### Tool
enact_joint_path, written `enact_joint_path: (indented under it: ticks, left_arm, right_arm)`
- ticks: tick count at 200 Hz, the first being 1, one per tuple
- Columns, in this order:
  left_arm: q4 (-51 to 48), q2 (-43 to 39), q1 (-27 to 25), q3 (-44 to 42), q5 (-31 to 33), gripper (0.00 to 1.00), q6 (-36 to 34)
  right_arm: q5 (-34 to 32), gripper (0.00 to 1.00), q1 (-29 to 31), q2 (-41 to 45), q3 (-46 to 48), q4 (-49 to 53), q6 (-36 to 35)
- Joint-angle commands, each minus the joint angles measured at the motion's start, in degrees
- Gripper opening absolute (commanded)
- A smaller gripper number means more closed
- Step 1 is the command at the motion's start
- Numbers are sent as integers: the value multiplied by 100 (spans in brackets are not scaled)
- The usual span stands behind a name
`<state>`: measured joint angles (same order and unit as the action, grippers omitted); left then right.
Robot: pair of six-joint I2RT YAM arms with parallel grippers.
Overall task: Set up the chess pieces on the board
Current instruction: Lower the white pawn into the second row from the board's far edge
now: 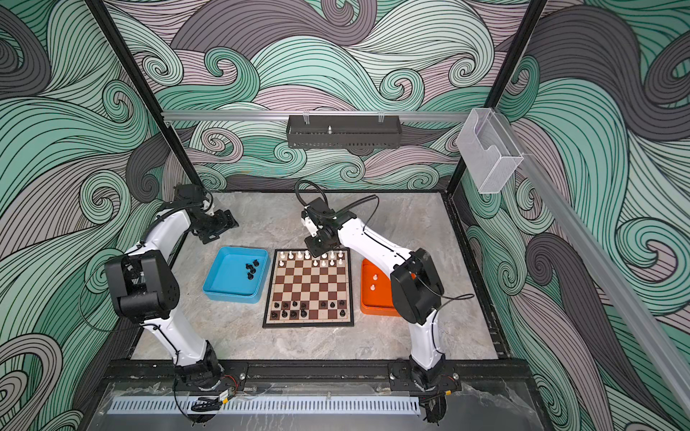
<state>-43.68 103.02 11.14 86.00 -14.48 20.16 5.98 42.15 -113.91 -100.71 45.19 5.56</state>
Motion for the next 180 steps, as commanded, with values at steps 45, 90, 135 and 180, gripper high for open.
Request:
enact_joint_path:
  ticks: [45,90,135,180]
  left_arm:
    - [-21,-37,45,40,-147,86,72]
    - [-13,-52,55,34,-193,85,81]
    - [-4,-39,64,36,-224,86,91]
    - [6,-29,66,23,-257,86,108]
  right_arm:
    - [-331,13,358,-961,-677,417,623]
    - [-466,13,363,-1234,-679,464,1035]
    - [-474,13,360,-1464,-852,458,1183]
    - [-483,13,329,-1651,-1075,522,1193]
